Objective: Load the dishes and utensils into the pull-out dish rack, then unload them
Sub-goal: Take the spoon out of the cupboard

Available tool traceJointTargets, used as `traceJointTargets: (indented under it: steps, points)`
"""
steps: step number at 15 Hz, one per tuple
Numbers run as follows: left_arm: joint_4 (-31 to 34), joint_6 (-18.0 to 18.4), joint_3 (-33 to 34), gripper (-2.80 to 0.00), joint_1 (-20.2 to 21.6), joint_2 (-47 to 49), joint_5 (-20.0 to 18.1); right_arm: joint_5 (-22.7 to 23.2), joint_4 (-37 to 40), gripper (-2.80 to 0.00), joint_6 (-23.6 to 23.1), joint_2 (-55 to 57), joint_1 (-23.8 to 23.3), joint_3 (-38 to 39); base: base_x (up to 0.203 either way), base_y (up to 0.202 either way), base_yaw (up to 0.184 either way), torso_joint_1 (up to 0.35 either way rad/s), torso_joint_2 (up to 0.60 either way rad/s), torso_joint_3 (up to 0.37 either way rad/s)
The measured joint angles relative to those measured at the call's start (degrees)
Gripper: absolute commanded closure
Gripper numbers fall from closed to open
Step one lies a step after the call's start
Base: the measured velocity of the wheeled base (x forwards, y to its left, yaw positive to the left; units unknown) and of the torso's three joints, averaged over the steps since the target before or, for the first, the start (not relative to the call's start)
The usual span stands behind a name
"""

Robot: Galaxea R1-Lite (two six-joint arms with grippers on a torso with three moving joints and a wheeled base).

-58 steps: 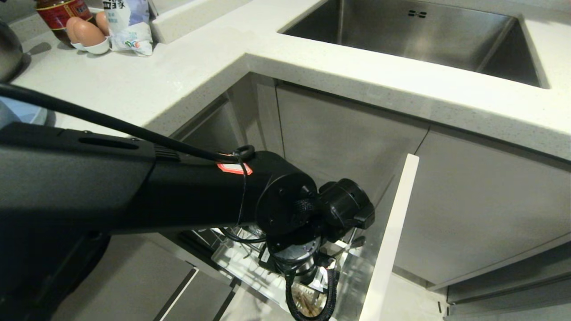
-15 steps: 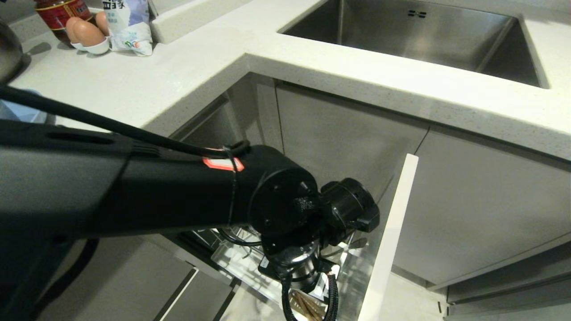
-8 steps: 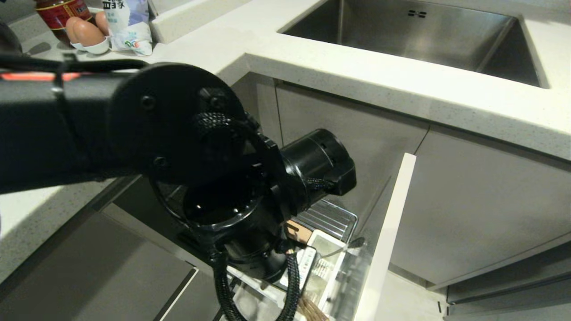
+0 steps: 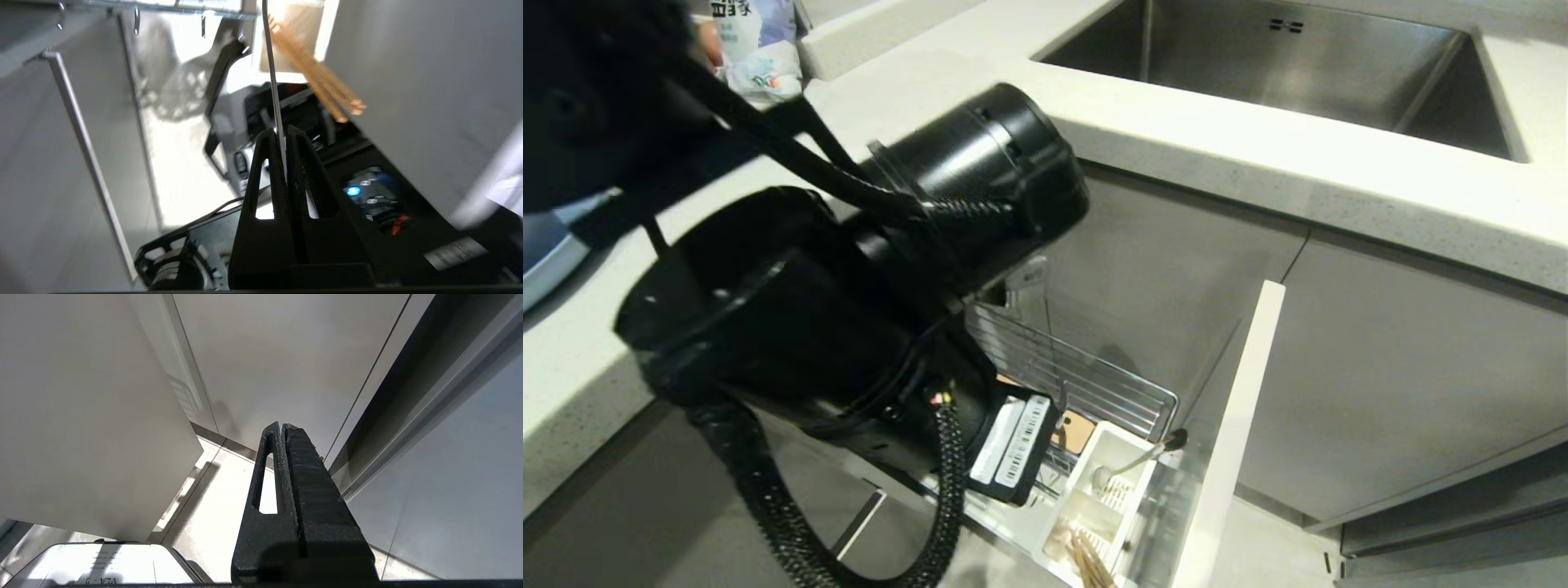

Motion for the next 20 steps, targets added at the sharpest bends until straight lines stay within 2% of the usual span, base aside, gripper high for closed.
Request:
traceJointTargets:
  steps: [2,4,6,9,13,15,20]
  points:
    - [0.0,-0.1,-1.3,0.00,-0.3,-3.5,0.5,0.0,0.0,0.00,0.0,0.0,0.0,0.0,0.000,0.000,0.000,0.000,0.00,0.000]
    - [-0.1,-0.1,-2.8,0.00,-0.3,-7.4,3.1,0.0,0.0,0.00,0.0,0.0,0.0,0.0,0.000,0.000,0.000,0.000,0.00,0.000]
    - [-1.3,0.0,-3.7,0.00,0.1,-11.7,9.3,0.0,0.0,0.00,0.0,0.0,0.0,0.0,0.000,0.000,0.000,0.000,0.00,0.000]
    - [-7.3,0.7,-4.1,0.00,1.4,-18.0,17.8,0.0,0.0,0.00,0.0,0.0,0.0,0.0,0.000,0.000,0.000,0.000,0.00,0.000]
    - [-14.6,3.3,-4.1,0.00,4.6,-24.7,19.5,0.0,0.0,0.00,0.0,0.0,0.0,0.0,0.000,0.000,0.000,0.000,0.00,0.000]
    - [-15.9,5.4,-4.1,0.00,9.2,-26.4,19.5,0.0,0.0,0.00,0.0,0.0,0.0,0.0,0.000,0.000,0.000,0.000,0.00,0.000]
    - [-18.9,13.3,-4.1,0.00,29.8,-29.8,17.9,0.0,0.0,0.00,0.0,0.0,0.0,0.0,0.000,0.000,0.000,0.000,0.00,0.000]
